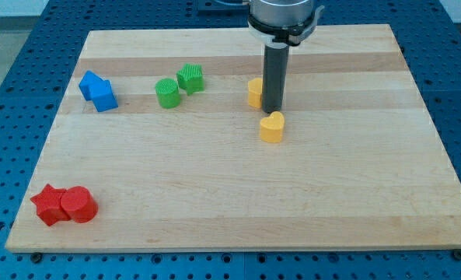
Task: Push the yellow hexagon towards center right
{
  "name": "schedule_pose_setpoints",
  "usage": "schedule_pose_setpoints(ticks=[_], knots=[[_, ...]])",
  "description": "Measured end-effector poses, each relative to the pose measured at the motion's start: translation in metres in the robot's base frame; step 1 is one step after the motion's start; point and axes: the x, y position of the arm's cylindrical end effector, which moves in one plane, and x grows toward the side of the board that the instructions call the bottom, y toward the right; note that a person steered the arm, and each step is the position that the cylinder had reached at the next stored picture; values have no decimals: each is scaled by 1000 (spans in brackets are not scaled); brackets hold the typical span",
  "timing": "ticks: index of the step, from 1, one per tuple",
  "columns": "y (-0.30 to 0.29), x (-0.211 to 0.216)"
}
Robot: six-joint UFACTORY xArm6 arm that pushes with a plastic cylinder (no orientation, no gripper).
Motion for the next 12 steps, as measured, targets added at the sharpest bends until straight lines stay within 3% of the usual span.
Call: schedule_pose_setpoints(ticks=[2, 3, 4, 7, 9, 12], knots=[[-65, 21], [-66, -38], [-63, -49], [16, -13], [84, -24], [110, -31]])
